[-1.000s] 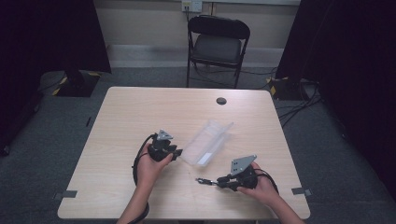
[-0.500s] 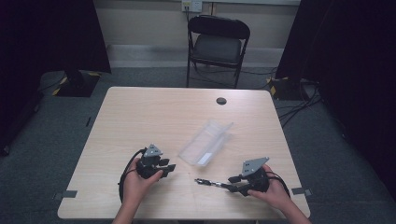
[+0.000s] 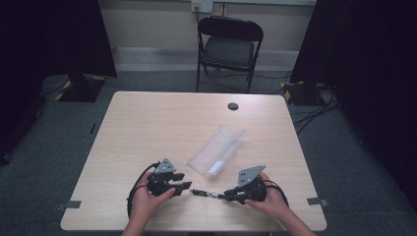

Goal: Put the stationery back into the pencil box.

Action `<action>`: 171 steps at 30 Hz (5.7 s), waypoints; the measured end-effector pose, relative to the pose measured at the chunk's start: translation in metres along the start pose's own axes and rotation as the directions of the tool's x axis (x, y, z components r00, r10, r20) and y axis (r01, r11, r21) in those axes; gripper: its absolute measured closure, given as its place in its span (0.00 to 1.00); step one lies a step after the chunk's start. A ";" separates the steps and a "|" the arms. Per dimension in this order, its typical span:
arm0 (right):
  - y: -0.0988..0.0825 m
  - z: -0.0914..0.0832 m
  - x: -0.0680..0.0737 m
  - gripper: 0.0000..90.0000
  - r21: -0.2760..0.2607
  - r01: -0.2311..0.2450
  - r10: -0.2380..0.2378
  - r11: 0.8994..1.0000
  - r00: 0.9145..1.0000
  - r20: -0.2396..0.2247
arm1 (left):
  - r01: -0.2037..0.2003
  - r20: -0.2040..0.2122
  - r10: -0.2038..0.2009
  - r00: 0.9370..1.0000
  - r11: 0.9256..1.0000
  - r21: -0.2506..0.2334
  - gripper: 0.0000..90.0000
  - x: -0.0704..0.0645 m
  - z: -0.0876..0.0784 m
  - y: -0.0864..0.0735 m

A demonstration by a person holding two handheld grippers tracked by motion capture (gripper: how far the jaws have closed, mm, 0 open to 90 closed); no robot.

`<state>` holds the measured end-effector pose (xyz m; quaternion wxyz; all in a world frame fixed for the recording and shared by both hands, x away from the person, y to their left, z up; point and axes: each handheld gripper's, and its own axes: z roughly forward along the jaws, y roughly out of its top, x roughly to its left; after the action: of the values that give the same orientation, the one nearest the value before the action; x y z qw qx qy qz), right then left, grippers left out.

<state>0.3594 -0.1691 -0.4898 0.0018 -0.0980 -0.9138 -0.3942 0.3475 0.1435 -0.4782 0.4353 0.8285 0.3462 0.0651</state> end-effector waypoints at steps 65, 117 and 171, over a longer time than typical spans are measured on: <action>-0.059 -0.054 -0.038 0.30 -0.096 -0.196 0.216 0.976 0.928 0.304 | -0.139 0.111 0.130 0.985 0.987 0.083 0.83 -0.005 -0.010 -0.030; -0.059 -0.052 -0.036 0.29 -0.085 -0.181 0.199 0.980 0.926 0.320 | -0.129 -0.020 0.130 0.991 0.991 0.020 0.88 -0.005 -0.007 -0.007; -0.060 -0.052 -0.033 0.16 -0.064 -0.178 0.189 0.982 0.931 0.313 | 0.057 -0.195 -0.071 0.978 0.995 -0.076 0.47 0.043 0.072 0.100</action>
<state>0.3768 -0.2528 -0.4998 -0.1102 -0.2454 -0.8820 -0.3870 0.4609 0.0835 -0.4540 0.4295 0.7906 0.4115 0.1452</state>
